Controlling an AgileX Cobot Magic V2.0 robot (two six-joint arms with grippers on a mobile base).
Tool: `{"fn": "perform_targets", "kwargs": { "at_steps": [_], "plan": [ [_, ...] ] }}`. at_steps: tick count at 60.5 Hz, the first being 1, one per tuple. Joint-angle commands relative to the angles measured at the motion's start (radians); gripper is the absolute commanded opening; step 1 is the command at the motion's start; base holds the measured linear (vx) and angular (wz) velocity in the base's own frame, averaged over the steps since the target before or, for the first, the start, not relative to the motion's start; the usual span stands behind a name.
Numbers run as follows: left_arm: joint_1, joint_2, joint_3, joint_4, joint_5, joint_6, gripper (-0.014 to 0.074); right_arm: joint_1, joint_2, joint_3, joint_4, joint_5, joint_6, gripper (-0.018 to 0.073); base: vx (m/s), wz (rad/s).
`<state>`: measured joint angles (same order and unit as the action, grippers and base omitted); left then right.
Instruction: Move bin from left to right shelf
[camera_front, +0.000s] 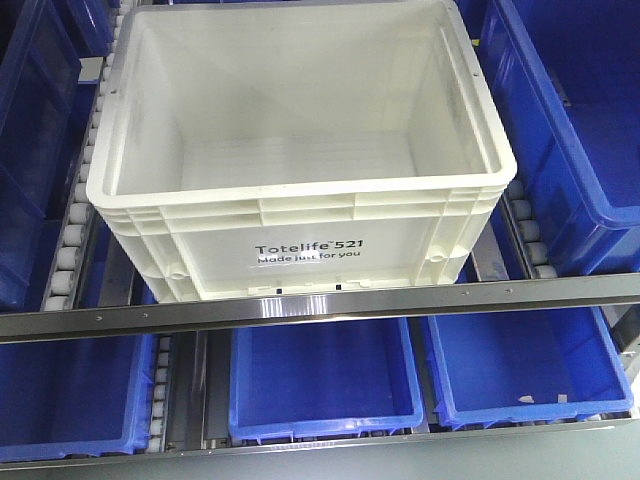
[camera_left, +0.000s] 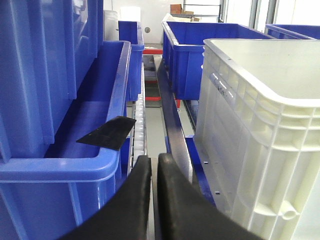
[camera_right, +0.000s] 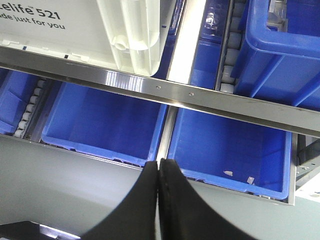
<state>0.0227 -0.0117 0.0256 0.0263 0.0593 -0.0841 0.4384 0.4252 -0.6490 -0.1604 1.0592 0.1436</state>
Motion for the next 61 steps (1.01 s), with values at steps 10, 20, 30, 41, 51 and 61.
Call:
{"fn": "perform_targets", "kwargs": {
  "at_steps": [10,20,30,41,51,61],
  "plan": [
    [-0.003,-0.013,-0.018,-0.009,-0.080,-0.009,0.0019,-0.001,0.010,-0.025,-0.017,-0.054,-0.005,-0.0007,0.00,0.00],
    [-0.003,-0.013,-0.018,-0.009,-0.080,-0.009,0.0019,-0.001,0.010,-0.025,-0.017,-0.054,-0.005,-0.0007,0.00,0.00],
    [-0.003,-0.013,-0.018,-0.009,-0.080,-0.009,0.0019,-0.001,0.010,-0.025,-0.017,-0.054,-0.005,-0.0007,0.00,0.00],
    [-0.003,-0.013,-0.018,-0.009,-0.080,-0.009,0.0019,-0.001,0.004,-0.019,-0.017,-0.061,-0.005,-0.0007,0.00,0.00],
    [-0.003,-0.013,-0.018,-0.009,-0.079,-0.009,0.0019,-0.132,-0.086,0.093,0.014,-0.338,0.002,-0.0007,0.00,0.00],
    [-0.003,-0.013,-0.018,-0.009,-0.079,-0.009,0.0019,-0.330,-0.226,0.313,0.067,-0.688,0.015,-0.0007,0.00,0.00]
  ]
}}
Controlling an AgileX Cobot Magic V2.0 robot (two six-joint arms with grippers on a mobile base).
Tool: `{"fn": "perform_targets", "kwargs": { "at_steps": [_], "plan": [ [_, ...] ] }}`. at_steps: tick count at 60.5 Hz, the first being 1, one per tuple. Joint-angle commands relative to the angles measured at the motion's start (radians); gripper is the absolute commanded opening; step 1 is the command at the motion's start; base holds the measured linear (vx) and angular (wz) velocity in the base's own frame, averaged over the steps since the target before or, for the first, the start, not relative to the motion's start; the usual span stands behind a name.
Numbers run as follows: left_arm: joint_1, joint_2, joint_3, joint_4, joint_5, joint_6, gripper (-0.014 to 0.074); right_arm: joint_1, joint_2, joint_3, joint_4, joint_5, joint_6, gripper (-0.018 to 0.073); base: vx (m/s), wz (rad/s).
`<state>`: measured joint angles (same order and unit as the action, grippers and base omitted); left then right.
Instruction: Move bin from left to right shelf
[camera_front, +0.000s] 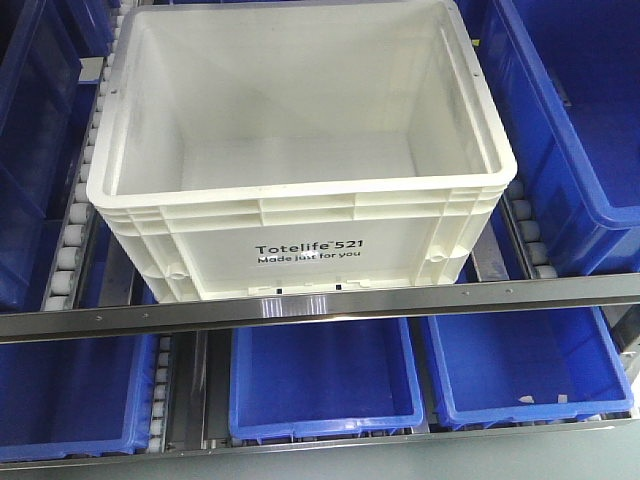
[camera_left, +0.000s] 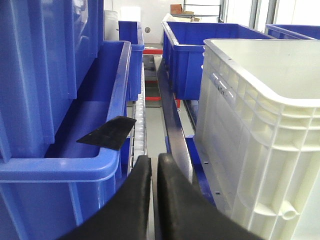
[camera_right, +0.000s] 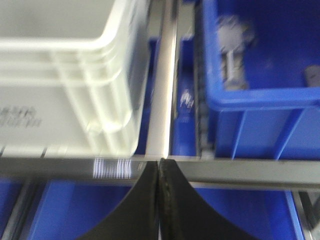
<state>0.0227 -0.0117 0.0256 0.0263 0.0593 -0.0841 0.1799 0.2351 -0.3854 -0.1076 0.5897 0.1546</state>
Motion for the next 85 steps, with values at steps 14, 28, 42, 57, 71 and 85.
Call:
{"fn": "perform_targets", "kwargs": {
  "at_steps": [14,28,42,57,71,85],
  "plan": [
    [-0.003,-0.013,-0.018,-0.009,-0.079,-0.009,0.0019,-0.206,-0.169,0.300,0.039,-0.530,0.004,-0.0007,0.00,0.00],
    [-0.003,-0.013,-0.018,-0.009,-0.079,-0.009,0.0019,-0.230,-0.262,0.430,0.035,-0.628,0.004,-0.0007,0.00,0.00],
    [-0.003,-0.013,-0.018,-0.009,-0.079,-0.009,0.0019,-0.228,-0.254,0.432,0.035,-0.598,0.003,-0.0007,0.00,0.00],
    [-0.003,-0.013,-0.018,-0.009,-0.079,-0.009,0.0019,-0.228,-0.254,0.432,0.027,-0.607,-0.059,-0.0007,0.00,0.00],
    [-0.003,-0.013,-0.018,-0.009,-0.079,-0.009,0.0019,-0.228,-0.254,0.432,0.027,-0.649,-0.099,-0.0007,0.00,0.00],
    [-0.003,-0.013,-0.018,-0.009,-0.079,-0.009,0.0019,-0.187,-0.254,0.432,0.007,-0.673,-0.103,-0.0007,0.00,0.00]
  ]
}}
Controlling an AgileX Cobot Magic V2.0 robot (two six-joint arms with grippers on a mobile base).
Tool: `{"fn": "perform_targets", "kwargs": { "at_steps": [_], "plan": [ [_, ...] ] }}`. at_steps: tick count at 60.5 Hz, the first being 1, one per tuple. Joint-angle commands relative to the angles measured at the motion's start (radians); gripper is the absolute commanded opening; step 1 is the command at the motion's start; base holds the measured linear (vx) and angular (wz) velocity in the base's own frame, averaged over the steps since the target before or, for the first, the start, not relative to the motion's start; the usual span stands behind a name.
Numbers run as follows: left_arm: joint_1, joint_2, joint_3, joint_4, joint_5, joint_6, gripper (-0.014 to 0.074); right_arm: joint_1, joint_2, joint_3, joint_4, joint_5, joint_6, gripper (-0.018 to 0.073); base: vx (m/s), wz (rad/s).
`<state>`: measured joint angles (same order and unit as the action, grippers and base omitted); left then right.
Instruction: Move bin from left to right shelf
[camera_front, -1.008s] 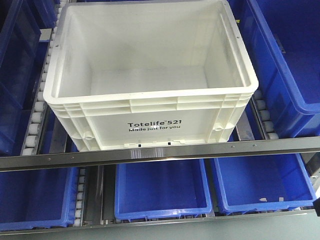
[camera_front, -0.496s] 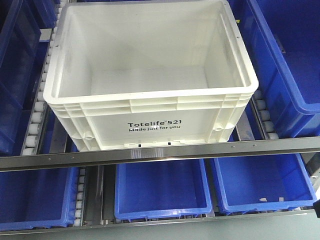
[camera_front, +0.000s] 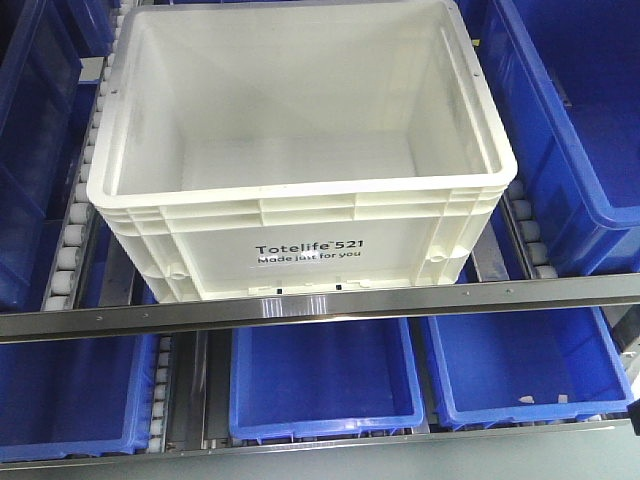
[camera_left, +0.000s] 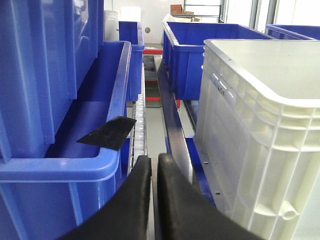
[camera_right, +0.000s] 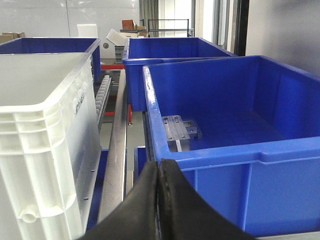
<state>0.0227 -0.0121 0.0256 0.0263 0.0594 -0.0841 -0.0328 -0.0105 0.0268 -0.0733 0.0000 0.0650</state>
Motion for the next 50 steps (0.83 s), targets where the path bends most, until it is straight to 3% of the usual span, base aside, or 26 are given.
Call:
{"fn": "perform_targets", "kwargs": {
  "at_steps": [1,6,50],
  "plan": [
    [-0.003,-0.012,-0.018,-0.009,-0.079,-0.009,0.0019,0.038,-0.008,0.020,-0.031,-0.083,-0.014,-0.0007,0.00,0.00],
    [-0.003,-0.012,-0.018,-0.009,-0.079,-0.009,0.0019,0.071,-0.008,0.020,-0.045,-0.084,-0.014,-0.0007,0.00,0.00],
    [-0.003,-0.012,-0.018,-0.009,-0.079,-0.009,0.0019,0.068,-0.008,0.019,-0.041,-0.084,-0.012,-0.0007,0.00,0.00]
  ]
}}
